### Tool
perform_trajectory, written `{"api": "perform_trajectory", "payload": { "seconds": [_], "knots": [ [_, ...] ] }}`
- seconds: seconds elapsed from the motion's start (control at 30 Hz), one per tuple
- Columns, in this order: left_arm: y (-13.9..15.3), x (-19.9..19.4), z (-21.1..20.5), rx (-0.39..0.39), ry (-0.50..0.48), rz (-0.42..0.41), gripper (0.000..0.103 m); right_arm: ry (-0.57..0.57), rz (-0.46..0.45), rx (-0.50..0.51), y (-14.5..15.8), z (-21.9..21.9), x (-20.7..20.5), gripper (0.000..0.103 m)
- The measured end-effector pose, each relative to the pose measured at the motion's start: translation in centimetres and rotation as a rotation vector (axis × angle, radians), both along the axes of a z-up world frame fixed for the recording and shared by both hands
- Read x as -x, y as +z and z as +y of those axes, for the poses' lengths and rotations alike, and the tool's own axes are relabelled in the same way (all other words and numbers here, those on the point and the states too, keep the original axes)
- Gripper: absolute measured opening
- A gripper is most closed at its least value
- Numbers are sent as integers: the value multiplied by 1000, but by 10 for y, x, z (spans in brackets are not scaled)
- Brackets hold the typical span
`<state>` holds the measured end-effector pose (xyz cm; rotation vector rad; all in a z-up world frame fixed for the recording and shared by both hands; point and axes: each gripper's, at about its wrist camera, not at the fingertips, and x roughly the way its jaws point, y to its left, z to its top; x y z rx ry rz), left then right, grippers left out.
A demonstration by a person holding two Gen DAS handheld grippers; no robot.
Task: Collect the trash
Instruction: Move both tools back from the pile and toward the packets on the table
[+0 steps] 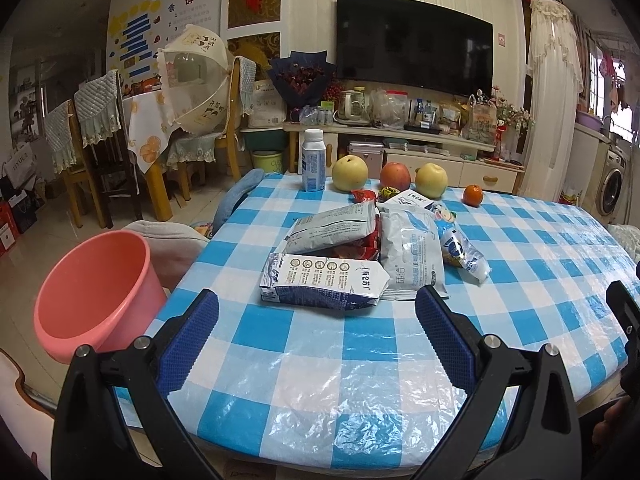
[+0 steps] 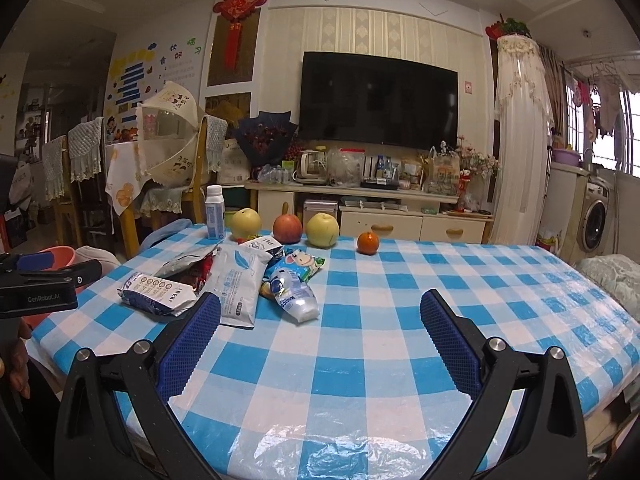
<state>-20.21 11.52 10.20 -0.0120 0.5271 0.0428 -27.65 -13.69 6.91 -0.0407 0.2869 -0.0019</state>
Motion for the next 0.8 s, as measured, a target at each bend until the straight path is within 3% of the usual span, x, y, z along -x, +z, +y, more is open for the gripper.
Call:
{"api": "perform_trajectory", "payload": {
  "seconds": [0.2,0.57,0.8],
  "knots": [
    [0,1,5,29,-1,-22,99,17,10,36,-1,6,-1,99],
    [-3,-5,4,-5,13,-16,99,1,40,113,-4,19,-9,99],
    [-11,-15,7,29,7,34,99,-65,91,71,-7,6,-22,99]
  ]
}}
